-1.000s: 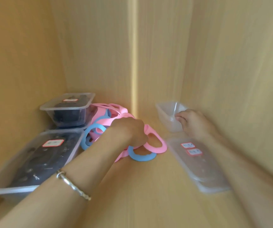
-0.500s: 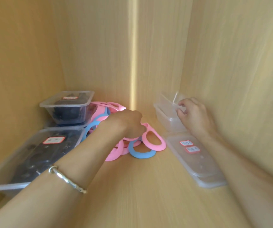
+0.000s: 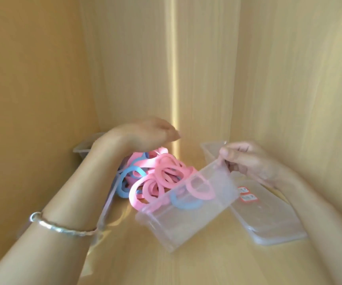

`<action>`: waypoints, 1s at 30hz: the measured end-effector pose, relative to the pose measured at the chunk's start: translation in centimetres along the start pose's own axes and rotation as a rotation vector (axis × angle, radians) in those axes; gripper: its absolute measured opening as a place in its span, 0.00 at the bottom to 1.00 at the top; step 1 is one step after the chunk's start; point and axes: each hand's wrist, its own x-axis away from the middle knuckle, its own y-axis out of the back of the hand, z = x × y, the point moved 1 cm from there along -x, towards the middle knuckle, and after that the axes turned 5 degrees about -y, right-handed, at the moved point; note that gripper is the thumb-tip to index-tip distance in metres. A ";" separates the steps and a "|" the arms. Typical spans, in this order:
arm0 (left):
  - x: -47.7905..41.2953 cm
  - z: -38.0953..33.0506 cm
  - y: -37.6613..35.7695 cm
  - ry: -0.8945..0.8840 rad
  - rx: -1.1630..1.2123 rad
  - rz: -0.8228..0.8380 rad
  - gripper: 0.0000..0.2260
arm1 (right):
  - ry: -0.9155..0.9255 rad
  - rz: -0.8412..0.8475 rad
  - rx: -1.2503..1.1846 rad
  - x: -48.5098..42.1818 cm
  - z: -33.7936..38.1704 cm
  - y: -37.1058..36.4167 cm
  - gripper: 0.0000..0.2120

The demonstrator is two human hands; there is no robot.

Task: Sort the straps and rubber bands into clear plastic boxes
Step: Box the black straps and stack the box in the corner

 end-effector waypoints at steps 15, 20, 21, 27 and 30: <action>-1.2 0.5 -5.0 0.107 -0.214 0.660 0.17 | -0.354 0.497 0.000 0.8 -0.1 -1.1 0.21; -1.9 0.1 -5.9 0.002 -0.157 0.586 0.10 | -0.331 0.230 0.099 0.0 0.0 -1.2 0.08; -2.0 0.1 -5.9 -0.018 -0.152 0.566 0.10 | -0.330 0.154 0.163 -0.6 0.0 -1.2 0.08; -2.4 -0.4 -6.1 -0.029 -0.161 0.553 0.12 | -0.503 0.040 0.564 -6.8 0.2 -0.8 0.07; -2.3 -0.6 -5.0 -0.024 -0.190 0.539 0.16 | -0.647 -0.004 0.560 -9.7 -0.8 -1.1 0.09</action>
